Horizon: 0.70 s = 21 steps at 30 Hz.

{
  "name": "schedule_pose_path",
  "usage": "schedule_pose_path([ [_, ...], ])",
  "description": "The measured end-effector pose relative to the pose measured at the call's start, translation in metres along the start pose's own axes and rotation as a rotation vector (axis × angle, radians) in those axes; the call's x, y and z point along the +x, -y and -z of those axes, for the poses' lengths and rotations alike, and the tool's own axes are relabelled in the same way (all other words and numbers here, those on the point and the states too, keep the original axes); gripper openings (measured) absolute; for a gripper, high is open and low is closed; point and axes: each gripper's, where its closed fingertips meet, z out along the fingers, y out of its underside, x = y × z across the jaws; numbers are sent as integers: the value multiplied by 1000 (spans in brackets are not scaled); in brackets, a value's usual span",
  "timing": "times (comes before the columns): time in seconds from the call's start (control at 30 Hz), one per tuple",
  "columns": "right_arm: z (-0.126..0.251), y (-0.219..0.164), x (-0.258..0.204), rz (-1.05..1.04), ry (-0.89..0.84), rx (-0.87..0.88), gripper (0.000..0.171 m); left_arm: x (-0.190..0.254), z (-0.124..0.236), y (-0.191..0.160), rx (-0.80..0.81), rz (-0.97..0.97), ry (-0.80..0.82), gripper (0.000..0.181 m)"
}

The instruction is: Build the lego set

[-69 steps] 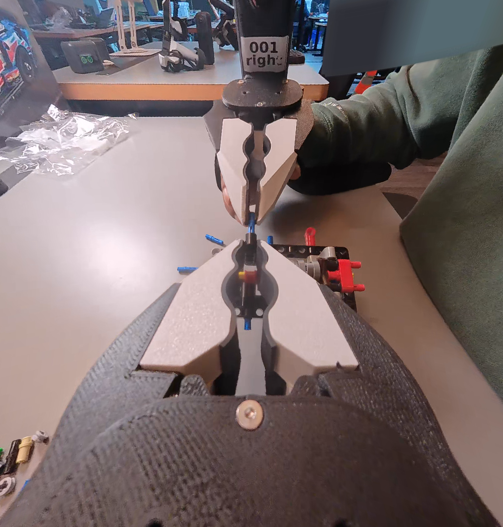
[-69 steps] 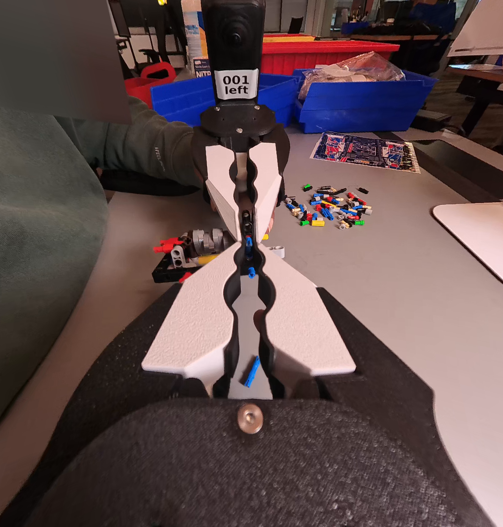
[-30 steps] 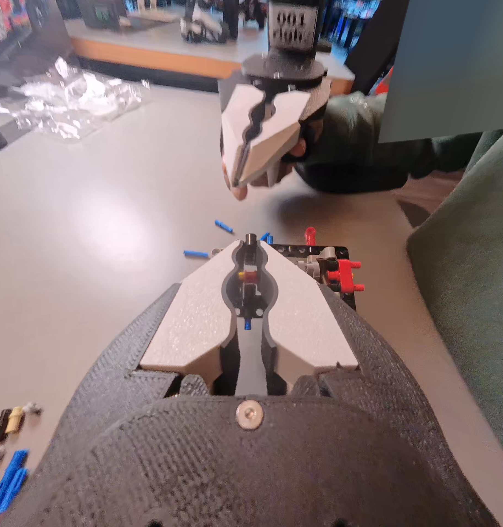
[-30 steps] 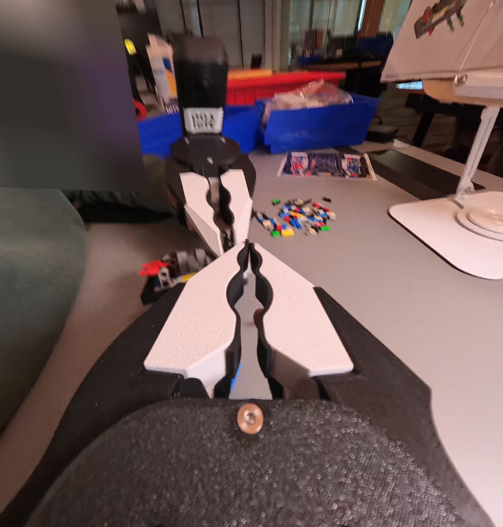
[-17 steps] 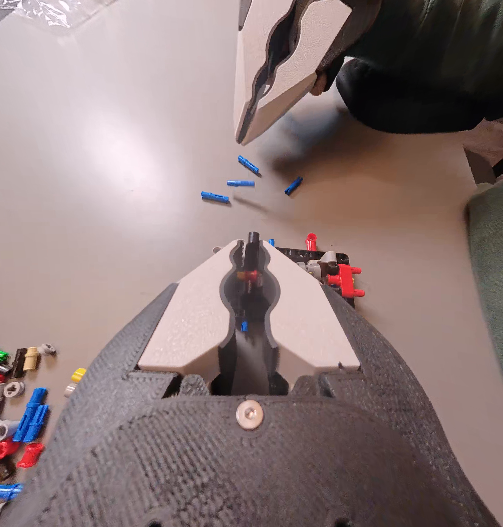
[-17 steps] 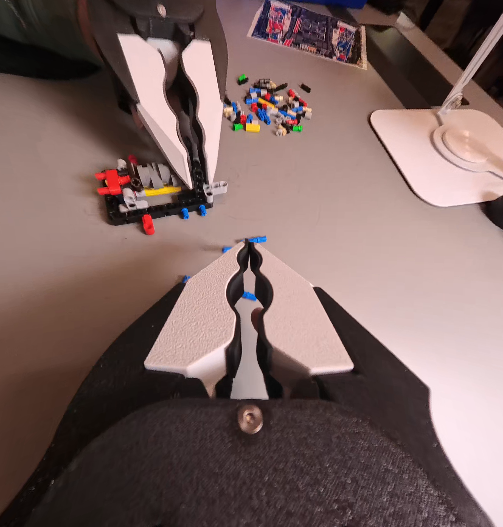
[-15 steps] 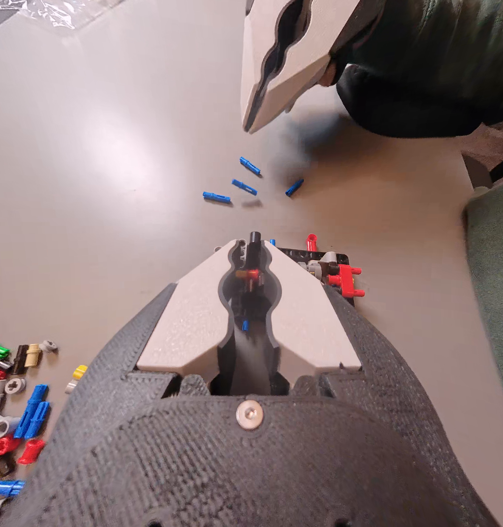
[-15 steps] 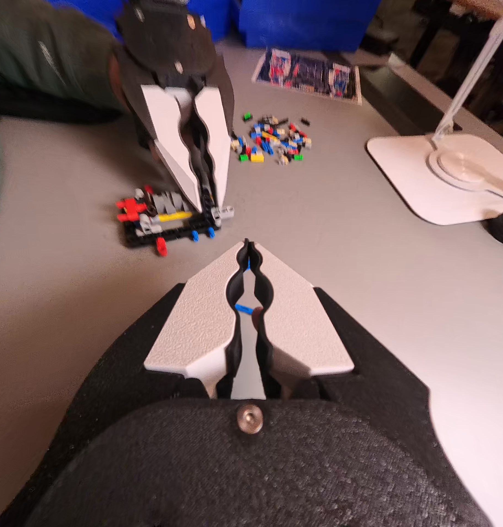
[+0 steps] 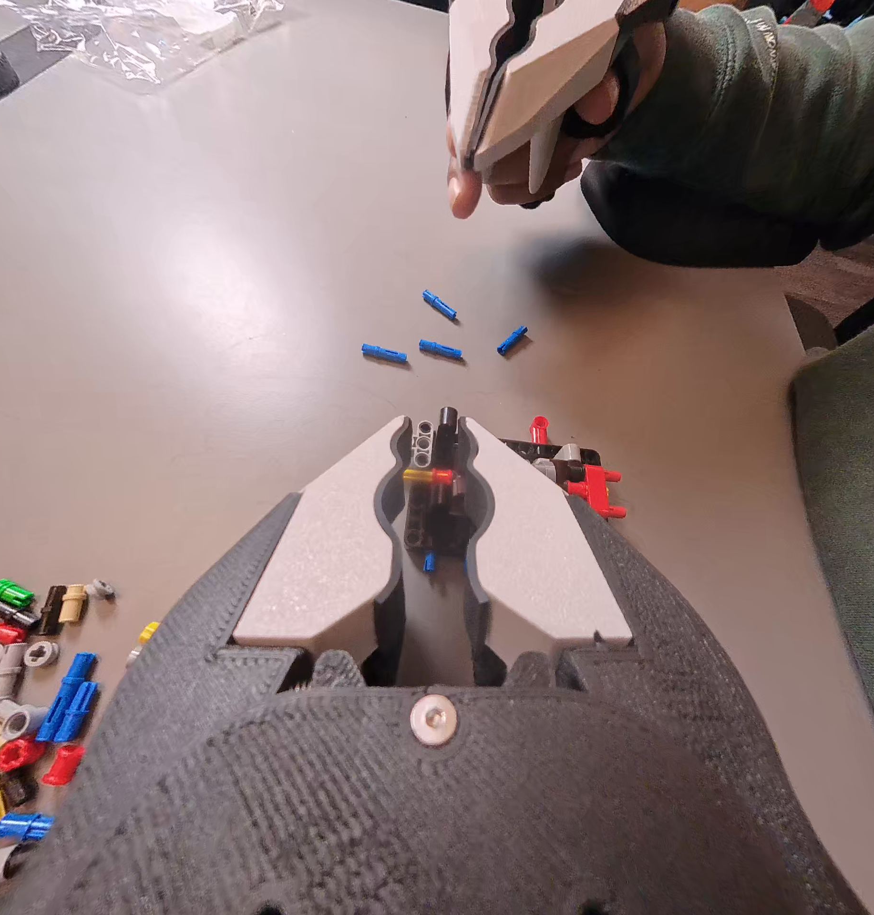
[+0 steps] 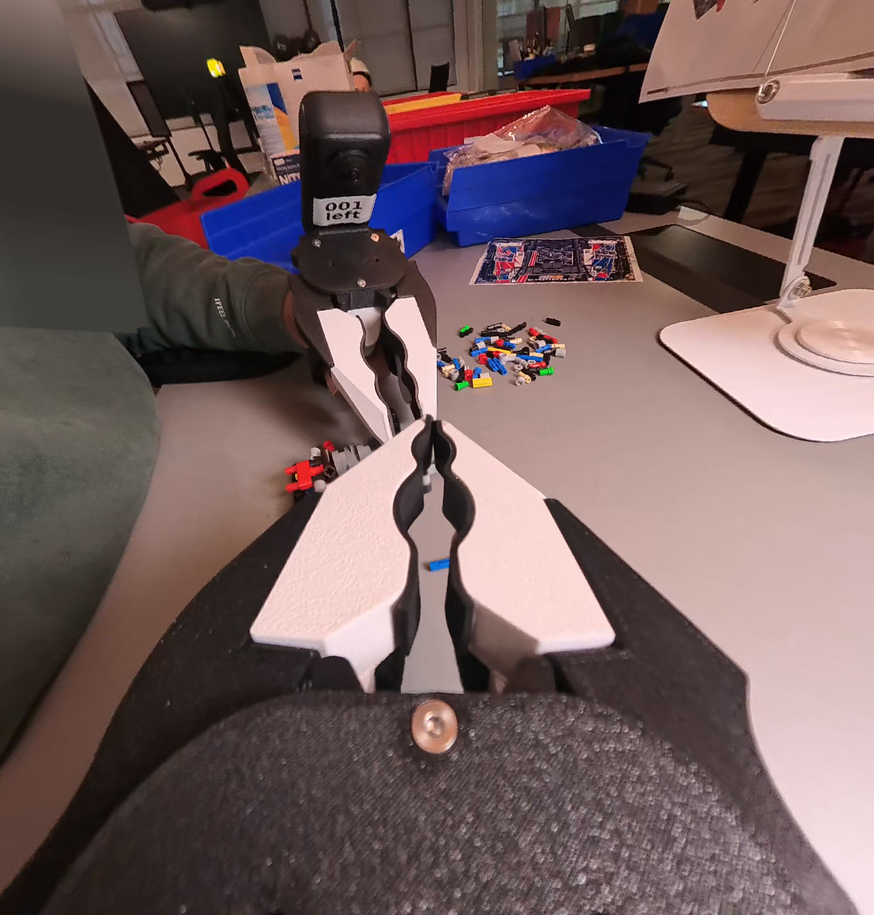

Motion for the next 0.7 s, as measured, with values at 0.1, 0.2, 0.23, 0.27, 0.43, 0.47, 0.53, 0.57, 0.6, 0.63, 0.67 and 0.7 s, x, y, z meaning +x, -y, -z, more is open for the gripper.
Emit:
schedule_pose_path([
  [0.1,1,3,-5,7,29,11,0,1,0,0,0,1,-4,16],
  [0.2,0,4,-7,-3,40,18,0,2,-1,-1,-1,1,-7,16],
  [0.23,-1,3,-5,-12,26,12,0,2,-1,-1,-2,1,-8,16],
  [0.27,-1,3,-3,-13,18,12,0,2,-1,-1,-3,0,-8,16],
  [0.43,-1,4,-7,0,36,19,0,3,-2,-2,-7,-1,-12,16],
  [0.47,-1,3,-6,-3,33,14,0,2,-2,-2,-8,-2,-10,16],
  [0.53,-1,-5,2,14,-16,-44,0,1,-1,-2,-8,-4,-1,16],
  [0.57,0,-12,10,62,-70,-94,0,-1,-1,-2,-4,-3,4,17],
  [0.6,2,-18,18,115,-122,-144,0,-2,0,-1,-2,-2,8,18],
  [0.63,4,-24,24,155,-163,-211,0,-3,1,-1,-1,-1,14,18],
  [0.67,6,-34,28,165,-185,-303,9,-5,1,-1,-1,-1,22,18],
  [0.7,6,-45,27,143,-183,-393,17,-6,1,-1,-2,-2,27,18],
])
